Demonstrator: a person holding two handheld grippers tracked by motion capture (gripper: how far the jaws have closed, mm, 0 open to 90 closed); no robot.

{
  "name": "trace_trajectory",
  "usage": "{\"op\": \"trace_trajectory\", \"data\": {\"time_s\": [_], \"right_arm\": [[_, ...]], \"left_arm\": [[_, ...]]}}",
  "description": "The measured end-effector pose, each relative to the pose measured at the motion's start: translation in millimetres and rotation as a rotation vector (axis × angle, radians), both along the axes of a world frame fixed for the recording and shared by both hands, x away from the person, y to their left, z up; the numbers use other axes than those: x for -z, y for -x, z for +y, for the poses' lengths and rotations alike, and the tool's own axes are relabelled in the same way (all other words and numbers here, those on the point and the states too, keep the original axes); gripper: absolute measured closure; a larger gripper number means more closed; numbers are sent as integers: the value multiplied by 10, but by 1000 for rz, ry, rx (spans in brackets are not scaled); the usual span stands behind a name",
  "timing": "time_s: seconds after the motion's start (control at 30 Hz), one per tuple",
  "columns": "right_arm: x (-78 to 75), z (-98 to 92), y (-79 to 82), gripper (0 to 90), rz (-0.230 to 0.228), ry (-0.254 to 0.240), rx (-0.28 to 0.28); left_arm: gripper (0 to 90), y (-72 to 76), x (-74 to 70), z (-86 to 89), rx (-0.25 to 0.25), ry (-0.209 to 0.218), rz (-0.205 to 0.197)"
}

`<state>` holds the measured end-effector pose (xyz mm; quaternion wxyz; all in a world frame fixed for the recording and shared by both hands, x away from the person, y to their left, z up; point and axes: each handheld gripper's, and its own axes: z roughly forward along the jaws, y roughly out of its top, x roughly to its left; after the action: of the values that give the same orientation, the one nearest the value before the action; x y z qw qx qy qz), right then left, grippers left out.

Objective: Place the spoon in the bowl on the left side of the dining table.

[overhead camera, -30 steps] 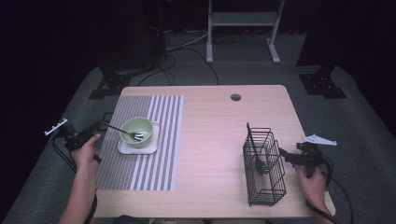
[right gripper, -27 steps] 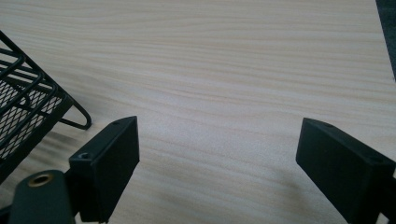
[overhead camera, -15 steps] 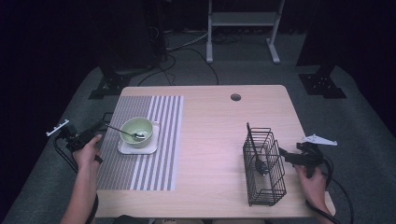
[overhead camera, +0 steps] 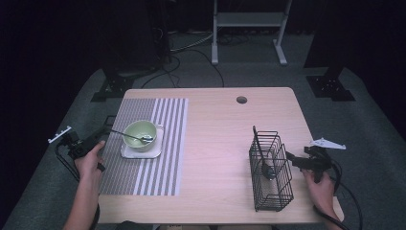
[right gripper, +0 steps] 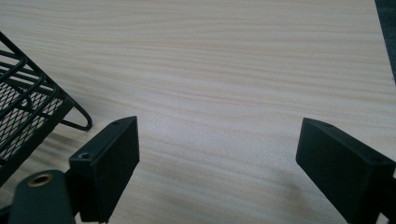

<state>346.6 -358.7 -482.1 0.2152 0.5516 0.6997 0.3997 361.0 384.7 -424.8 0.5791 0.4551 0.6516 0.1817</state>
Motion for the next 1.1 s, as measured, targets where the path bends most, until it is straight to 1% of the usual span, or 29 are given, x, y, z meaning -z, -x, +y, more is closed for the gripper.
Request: {"op": "trace_trajectory", "data": {"time_s": [0.03,0.07,0.17,0.2,0.3,0.4,0.47,0.5,0.53,0.7,0.77,0.8,0.97,1.0,1.1], "right_arm": [[0,-1,1,123,-2,1,0],[-1,-1,2,123,-3,0,1],[-1,-3,2,123,-3,-1,3],[-1,-2,0,123,-1,0,3],[-1,-2,0,123,-2,-1,3],[-2,-4,3,123,-3,-1,5],[-2,-4,3,123,-2,-1,5],[-2,-4,3,123,-2,-1,5],[-2,-5,3,123,-2,-1,6],[-2,-6,3,123,-3,-1,6],[-2,-6,3,123,-3,-1,6],[-3,-7,4,123,-3,-2,7],[-3,-8,4,123,-3,-2,7],[-4,-8,5,123,-3,-4,8],[-5,-9,5,123,-3,-5,8]], "left_arm": [[593,9,2,-1,2,-3,2],[580,28,7,-5,5,-2,1],[546,49,14,-12,5,-8,0],[538,67,24,-21,14,-18,4],[522,86,33,-32,16,-21,2],[468,110,47,-70,27,-34,12],[450,116,47,-80,27,-31,10],[450,123,46,-88,31,-35,9],[429,137,40,-104,34,-47,10],[381,161,33,-136,38,-55,10],[375,173,31,-149,44,-61,12],[352,181,28,-166,48,-74,14],[311,193,27,-203,54,-74,22],[287,203,24,-215,58,-72,28],[266,214,15,-230,60,-83,32]]}}
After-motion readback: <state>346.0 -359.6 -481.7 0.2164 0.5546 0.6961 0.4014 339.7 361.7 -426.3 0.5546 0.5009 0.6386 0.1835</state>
